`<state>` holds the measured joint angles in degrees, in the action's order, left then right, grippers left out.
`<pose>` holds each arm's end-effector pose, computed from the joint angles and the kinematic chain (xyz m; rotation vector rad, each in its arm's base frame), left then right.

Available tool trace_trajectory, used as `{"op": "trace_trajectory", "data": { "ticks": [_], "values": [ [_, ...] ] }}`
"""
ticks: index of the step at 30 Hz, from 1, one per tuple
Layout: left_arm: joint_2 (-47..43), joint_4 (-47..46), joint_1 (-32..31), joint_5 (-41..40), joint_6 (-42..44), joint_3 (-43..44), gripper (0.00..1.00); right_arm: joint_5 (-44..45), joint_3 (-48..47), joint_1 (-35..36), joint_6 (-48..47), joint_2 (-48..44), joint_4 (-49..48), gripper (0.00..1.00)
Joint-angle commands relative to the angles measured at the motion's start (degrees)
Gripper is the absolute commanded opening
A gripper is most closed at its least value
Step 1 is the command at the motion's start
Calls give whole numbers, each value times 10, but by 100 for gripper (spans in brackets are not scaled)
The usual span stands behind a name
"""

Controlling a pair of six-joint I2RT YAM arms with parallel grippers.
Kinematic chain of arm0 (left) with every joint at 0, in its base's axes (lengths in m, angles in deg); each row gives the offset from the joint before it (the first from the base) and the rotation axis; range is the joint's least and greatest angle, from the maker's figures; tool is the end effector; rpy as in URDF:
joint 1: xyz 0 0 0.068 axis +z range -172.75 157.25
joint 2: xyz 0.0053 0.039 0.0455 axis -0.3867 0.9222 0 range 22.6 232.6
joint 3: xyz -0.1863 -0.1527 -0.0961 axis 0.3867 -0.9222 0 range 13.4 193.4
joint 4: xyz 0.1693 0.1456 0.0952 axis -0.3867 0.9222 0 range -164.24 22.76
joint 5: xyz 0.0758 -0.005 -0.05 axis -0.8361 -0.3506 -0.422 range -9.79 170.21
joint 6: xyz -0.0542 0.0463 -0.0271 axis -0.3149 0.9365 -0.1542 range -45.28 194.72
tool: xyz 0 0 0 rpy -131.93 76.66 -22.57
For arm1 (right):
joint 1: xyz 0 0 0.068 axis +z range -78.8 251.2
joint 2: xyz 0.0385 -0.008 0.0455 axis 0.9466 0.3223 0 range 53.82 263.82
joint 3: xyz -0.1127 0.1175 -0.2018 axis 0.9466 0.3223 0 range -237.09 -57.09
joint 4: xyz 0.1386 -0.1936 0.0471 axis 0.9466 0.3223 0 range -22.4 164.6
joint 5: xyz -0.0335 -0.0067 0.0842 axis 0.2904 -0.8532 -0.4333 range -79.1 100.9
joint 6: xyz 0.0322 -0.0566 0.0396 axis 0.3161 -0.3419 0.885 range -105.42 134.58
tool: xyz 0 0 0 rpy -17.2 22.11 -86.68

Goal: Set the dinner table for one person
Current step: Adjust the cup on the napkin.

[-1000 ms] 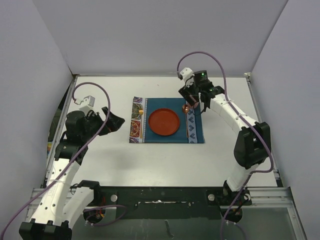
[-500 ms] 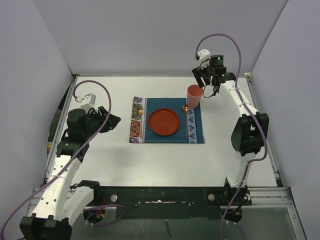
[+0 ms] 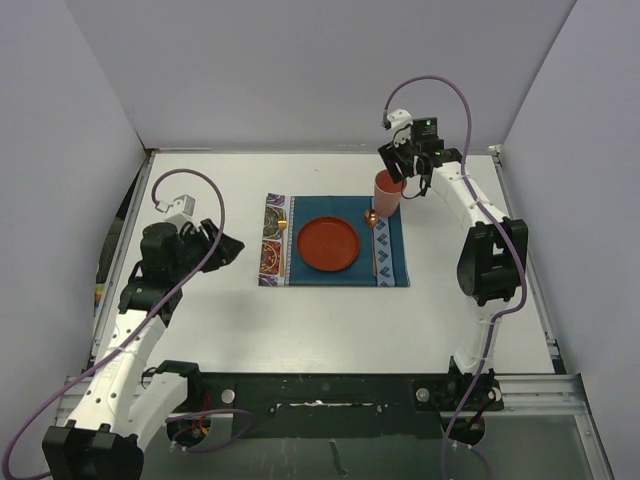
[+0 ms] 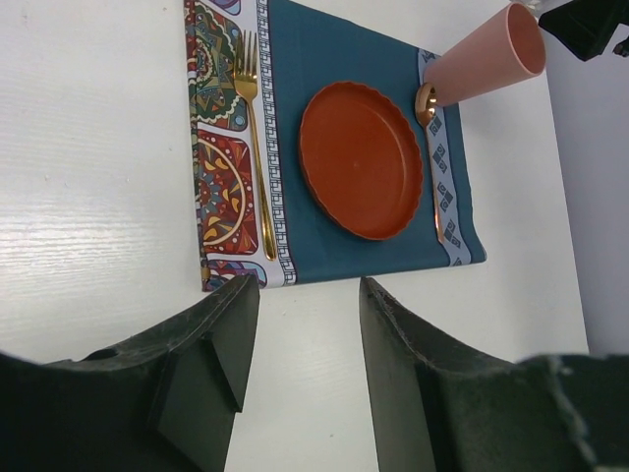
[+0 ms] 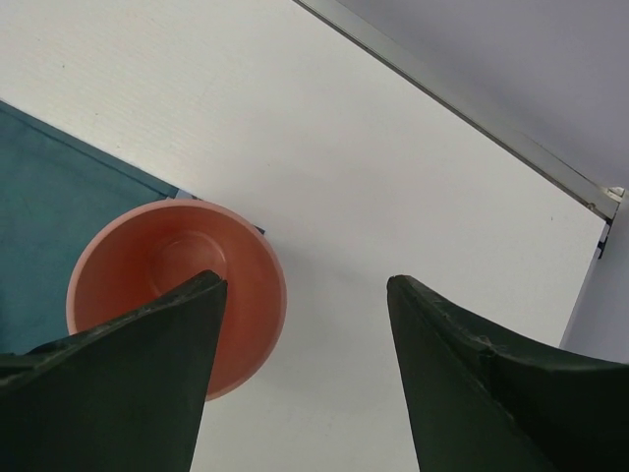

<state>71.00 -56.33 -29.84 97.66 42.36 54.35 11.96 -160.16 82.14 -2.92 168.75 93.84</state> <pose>0.2033 -0.0448 0.2727 -0.2556 2.0553 -0.7381 0.4585 0.0874 0.2673 -0.5399 2.1709 -0.0831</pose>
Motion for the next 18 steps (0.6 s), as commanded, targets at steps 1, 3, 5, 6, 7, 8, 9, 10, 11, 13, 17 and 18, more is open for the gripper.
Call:
{"op": "trace_trajectory", "data": {
  "ticks": [1,3,5,6,7,8,9,10,11,13,17,18],
  "values": [
    [-3,-40,-1,-8,-2,4,44,-18,-1,-2,8,1,-19,63],
    [-1,-41,-1,-9,-1,4,45,-22,6,-3,8,3,-19,59],
    [1,-45,-1,-8,-2,4,45,-26,11,-4,9,4,-18,58],
    [3,-47,-1,-7,-3,4,45,-26,13,-5,10,5,-18,58],
    [5,-48,-1,-7,-4,4,45,-27,16,-6,9,5,-18,57],
    [6,-49,-1,-7,-4,4,45,-28,20,-6,9,5,-18,57],
    [6,-50,-1,-8,-5,3,45,-30,23,-6,9,4,-18,57],
    [6,-51,-1,-8,-7,2,45,-32,26,-7,9,4,-20,56],
    [6,-51,-1,-8,-7,1,45,-35,30,-6,9,4,-21,56],
    [4,-52,-1,-8,-9,-1,45,-38,38,-6,11,4,-22,56],
    [-4,-48,-1,-10,-11,-6,45,-51,52,-7,8,3,-30,37],
    [-6,-47,-1,-10,-11,-7,45,-55,51,-7,4,4,-28,18]
  ]
}}
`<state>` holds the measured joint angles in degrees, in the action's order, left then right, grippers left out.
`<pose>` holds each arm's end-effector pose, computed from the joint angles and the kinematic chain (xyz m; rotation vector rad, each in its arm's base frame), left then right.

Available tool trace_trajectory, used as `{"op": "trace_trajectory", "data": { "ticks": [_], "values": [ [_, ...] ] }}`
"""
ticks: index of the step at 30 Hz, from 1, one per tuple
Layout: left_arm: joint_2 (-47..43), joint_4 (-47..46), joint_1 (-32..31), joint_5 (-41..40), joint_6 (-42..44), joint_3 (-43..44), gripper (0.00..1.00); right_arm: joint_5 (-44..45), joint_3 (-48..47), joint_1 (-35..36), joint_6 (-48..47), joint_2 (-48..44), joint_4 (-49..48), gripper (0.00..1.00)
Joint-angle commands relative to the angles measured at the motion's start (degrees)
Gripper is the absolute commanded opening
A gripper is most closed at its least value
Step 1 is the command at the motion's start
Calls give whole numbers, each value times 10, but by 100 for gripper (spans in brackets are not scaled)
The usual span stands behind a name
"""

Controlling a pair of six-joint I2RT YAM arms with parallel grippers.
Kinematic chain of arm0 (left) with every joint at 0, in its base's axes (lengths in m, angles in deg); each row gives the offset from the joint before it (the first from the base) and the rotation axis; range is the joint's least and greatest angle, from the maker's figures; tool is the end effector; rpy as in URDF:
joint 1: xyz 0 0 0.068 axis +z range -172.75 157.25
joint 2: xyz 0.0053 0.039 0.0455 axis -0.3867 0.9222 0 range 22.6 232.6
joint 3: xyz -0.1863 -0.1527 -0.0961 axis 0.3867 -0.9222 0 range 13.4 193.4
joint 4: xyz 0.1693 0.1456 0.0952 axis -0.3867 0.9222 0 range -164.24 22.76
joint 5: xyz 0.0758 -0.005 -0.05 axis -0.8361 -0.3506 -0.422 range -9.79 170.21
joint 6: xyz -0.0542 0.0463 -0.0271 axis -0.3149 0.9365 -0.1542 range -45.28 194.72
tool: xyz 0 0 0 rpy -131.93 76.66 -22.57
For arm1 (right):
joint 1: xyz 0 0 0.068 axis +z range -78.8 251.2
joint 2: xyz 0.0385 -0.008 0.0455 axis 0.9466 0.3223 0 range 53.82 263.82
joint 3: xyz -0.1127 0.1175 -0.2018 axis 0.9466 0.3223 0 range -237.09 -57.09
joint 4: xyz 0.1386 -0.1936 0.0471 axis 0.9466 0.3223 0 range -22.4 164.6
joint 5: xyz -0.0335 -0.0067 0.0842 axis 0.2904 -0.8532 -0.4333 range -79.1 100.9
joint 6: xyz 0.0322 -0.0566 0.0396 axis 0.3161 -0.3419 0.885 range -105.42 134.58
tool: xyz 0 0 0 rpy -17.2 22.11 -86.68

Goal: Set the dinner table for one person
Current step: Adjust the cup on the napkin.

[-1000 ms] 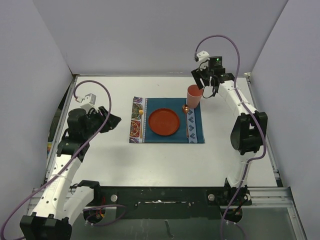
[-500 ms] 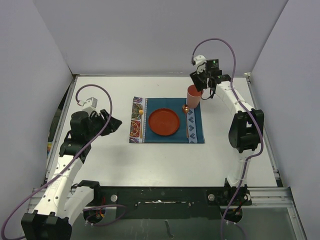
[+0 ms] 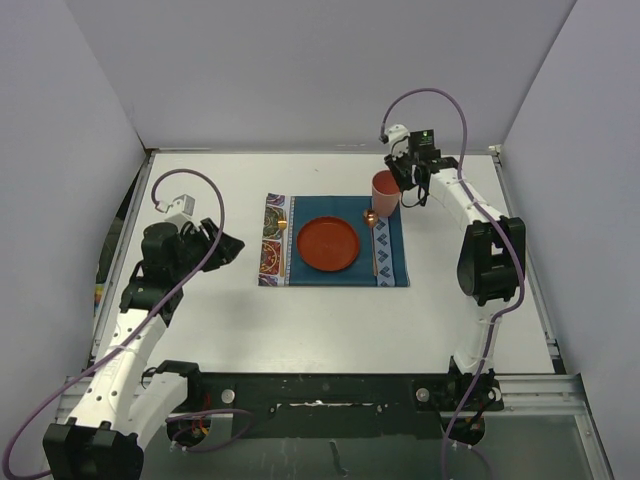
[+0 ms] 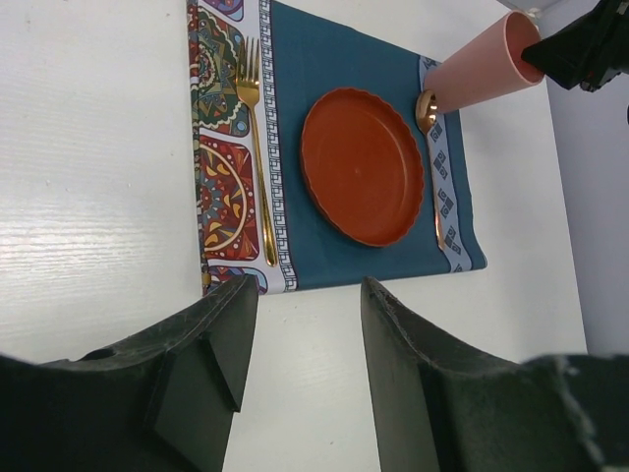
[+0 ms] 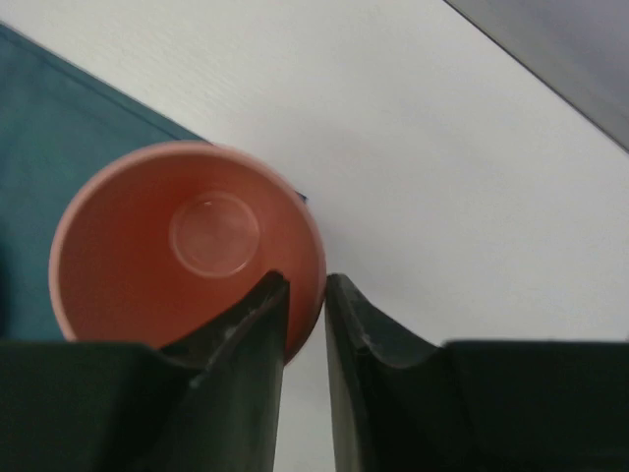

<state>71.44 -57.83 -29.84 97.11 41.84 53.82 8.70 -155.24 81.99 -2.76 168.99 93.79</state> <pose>0.2060 -0.0446 0.2712 -0.2681 2.0448 -0.7352 0.4512 0.0886 0.2365 -0.5837 2.2499 -0.0130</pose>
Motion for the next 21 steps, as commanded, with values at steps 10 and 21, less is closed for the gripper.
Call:
{"op": "trace_trajectory", "data": {
  "ticks": [10,21],
  "values": [
    [-17,-25,-1,-5,-5,-6,47,-34,-9,-5,-2,-1,-28,0],
    [-25,-14,-1,-5,-2,-9,48,-39,0,-12,-2,-13,-53,0]
  ]
}}
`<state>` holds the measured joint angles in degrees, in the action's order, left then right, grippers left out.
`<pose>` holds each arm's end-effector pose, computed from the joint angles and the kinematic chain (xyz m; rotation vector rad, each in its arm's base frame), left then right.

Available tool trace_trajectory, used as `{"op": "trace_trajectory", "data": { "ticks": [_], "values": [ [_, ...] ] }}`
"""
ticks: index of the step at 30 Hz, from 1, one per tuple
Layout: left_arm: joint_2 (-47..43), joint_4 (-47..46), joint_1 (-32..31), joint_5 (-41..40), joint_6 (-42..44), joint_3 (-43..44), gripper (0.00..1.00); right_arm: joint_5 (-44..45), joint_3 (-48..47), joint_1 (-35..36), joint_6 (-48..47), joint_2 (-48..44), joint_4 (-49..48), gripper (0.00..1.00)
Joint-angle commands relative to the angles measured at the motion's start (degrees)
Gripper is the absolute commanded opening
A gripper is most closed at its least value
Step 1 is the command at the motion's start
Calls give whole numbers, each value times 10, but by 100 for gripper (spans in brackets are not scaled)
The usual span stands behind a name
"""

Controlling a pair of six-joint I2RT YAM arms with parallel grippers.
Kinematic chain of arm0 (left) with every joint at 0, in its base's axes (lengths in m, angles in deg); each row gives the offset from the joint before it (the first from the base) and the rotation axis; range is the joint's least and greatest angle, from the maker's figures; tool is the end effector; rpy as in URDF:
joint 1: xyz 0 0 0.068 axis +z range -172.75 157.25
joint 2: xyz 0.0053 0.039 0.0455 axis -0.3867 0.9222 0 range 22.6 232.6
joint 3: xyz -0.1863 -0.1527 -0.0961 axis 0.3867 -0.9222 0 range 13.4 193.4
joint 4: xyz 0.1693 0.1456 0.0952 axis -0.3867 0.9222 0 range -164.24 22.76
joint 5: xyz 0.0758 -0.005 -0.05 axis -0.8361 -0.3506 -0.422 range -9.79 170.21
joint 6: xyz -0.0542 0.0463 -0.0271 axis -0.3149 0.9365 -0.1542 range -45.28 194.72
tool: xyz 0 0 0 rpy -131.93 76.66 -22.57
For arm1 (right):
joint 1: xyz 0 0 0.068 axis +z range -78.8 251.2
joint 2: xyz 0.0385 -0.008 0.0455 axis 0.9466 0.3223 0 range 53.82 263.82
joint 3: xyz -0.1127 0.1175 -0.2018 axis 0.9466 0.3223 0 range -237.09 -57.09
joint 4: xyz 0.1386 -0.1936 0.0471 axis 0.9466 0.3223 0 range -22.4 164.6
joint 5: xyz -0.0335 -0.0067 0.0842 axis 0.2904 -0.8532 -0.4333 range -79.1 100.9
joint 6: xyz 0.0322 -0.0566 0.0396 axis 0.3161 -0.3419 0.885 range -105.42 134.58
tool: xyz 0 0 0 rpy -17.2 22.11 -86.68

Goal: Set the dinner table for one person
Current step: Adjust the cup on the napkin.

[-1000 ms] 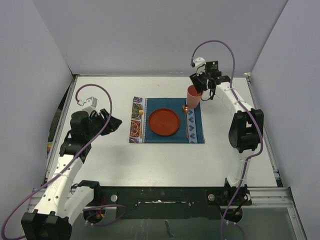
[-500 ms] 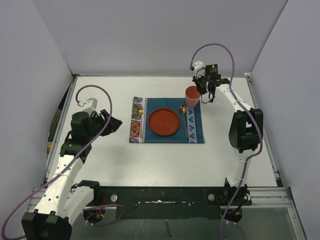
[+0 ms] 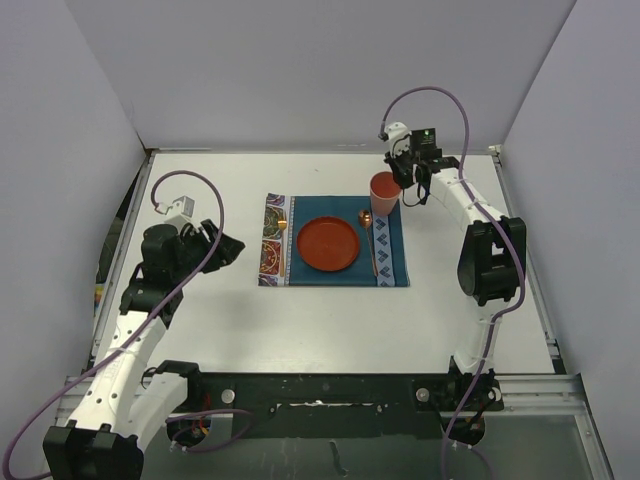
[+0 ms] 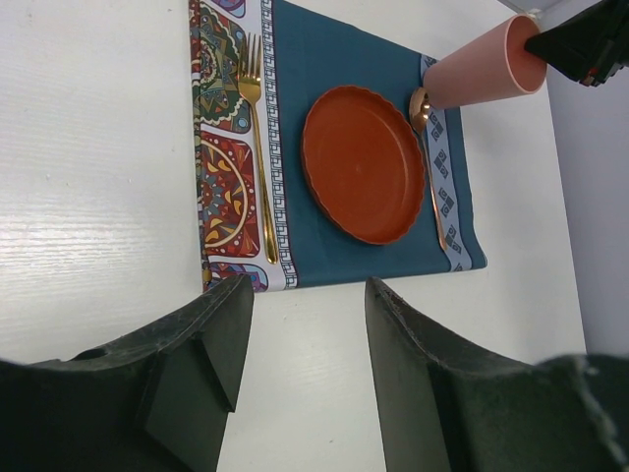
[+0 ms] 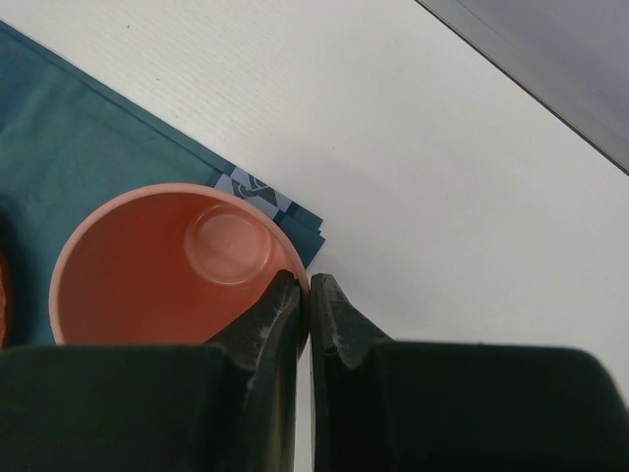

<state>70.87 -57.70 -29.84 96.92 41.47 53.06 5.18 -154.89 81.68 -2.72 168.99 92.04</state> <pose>0.2040 -0.0441 0.2680 -0.2789 2.0497 -0.7352 0.4530 0.0904 0.2378 -0.6012 2.2167 0.0533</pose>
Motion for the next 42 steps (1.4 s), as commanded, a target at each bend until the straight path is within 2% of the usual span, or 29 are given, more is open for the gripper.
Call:
{"op": "trace_trajectory", "data": {
  "ticks": [1,29,42],
  "values": [
    [-20,-15,-1,-3,1,-3,48,-4,-4,-10,-1,-13,-36,0],
    [-21,-3,-1,0,0,-11,48,-37,-14,-21,23,17,-40,0],
    [-30,-9,-1,4,-17,-29,48,-87,2,-8,44,-2,-37,0]
  ]
}}
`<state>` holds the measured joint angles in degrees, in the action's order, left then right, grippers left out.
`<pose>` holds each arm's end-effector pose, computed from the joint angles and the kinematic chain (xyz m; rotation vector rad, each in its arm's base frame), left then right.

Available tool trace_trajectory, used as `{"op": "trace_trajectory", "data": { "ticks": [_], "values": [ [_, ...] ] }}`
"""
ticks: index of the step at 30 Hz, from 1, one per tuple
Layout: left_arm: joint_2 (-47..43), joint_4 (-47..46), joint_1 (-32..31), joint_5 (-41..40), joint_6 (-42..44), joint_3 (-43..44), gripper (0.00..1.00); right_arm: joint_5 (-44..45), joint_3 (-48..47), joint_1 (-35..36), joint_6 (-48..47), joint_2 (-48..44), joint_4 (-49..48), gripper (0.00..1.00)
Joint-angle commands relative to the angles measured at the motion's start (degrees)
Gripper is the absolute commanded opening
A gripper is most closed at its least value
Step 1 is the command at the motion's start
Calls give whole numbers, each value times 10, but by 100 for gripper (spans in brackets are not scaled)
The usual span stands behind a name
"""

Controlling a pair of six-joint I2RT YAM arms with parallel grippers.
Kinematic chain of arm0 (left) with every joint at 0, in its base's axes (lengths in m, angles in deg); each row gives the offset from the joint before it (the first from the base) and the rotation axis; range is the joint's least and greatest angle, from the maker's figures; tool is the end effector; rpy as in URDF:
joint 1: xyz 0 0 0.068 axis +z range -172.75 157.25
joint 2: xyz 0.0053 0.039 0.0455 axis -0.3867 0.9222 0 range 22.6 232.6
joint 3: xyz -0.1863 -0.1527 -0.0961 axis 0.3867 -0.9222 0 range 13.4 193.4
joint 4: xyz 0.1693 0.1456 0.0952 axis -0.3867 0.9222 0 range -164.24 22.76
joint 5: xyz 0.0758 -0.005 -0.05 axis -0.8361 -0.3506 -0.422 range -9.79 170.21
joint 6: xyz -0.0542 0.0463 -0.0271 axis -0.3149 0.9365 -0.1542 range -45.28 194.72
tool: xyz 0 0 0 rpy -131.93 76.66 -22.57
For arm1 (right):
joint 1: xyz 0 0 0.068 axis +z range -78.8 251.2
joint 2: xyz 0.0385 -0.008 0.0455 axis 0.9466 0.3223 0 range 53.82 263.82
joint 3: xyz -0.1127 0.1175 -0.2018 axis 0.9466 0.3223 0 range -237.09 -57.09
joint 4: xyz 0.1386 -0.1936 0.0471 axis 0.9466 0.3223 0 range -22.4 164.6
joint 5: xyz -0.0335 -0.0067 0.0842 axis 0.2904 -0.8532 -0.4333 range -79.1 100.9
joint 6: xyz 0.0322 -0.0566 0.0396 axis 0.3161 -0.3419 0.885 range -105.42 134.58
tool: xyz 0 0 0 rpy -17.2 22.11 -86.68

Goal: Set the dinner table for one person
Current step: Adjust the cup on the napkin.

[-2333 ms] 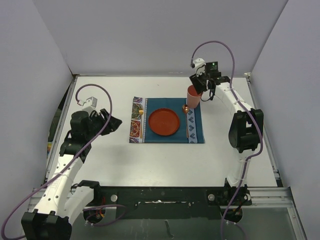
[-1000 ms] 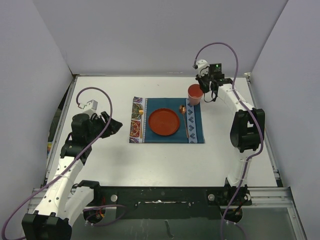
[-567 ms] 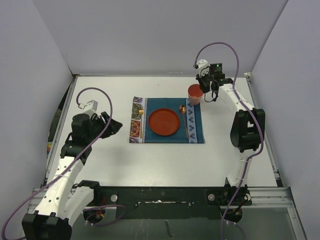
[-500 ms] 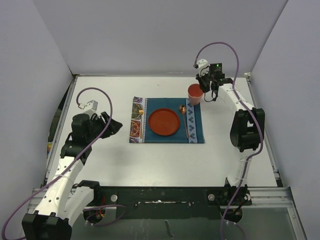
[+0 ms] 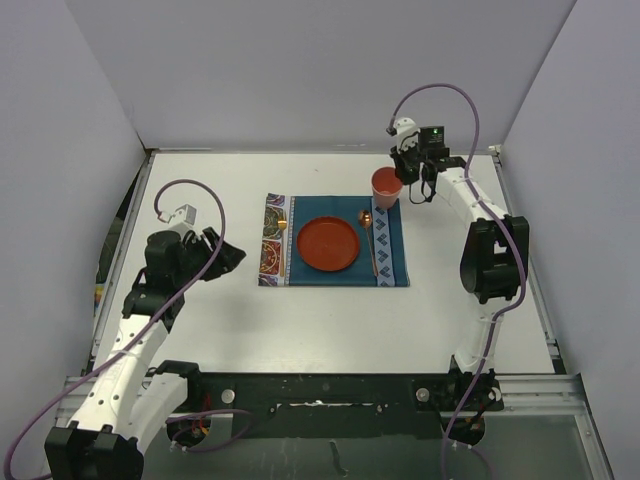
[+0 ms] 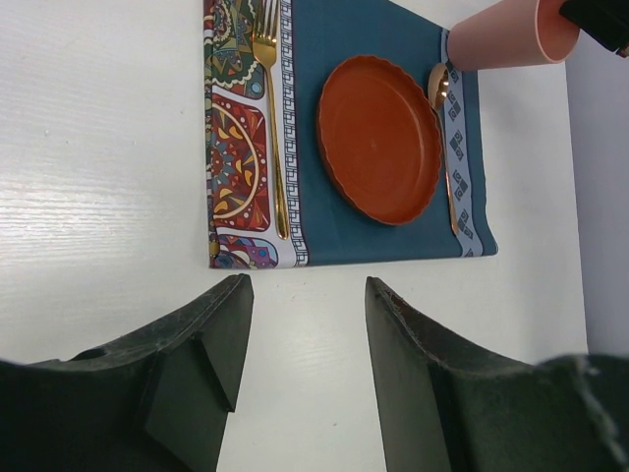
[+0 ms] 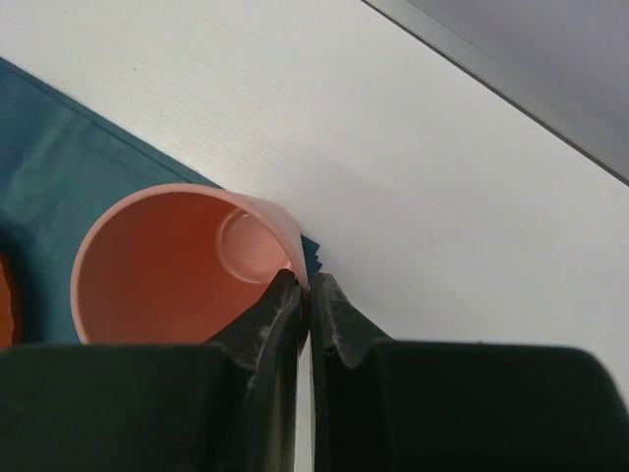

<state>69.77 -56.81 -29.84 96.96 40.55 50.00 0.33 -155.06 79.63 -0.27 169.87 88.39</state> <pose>0.1982 -0.0434 0.2508 -0.3130 2.0981 -0.7386 0.4623 0.0805 0.2391 -0.5486 2.1715 0.1466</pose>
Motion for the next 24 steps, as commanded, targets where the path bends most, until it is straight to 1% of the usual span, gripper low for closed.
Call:
{"op": "trace_trajectory", "data": {
  "ticks": [1,12,24],
  "values": [
    [-19,-18,-1,4,-8,1,48,-39,4,13,19,-10,-1,0],
    [-32,-2,-1,4,-10,-1,48,-16,33,11,-4,-19,-13,0],
    [-29,-19,-1,11,-25,-17,48,-4,56,-2,-13,-50,-4,0]
  ]
}}
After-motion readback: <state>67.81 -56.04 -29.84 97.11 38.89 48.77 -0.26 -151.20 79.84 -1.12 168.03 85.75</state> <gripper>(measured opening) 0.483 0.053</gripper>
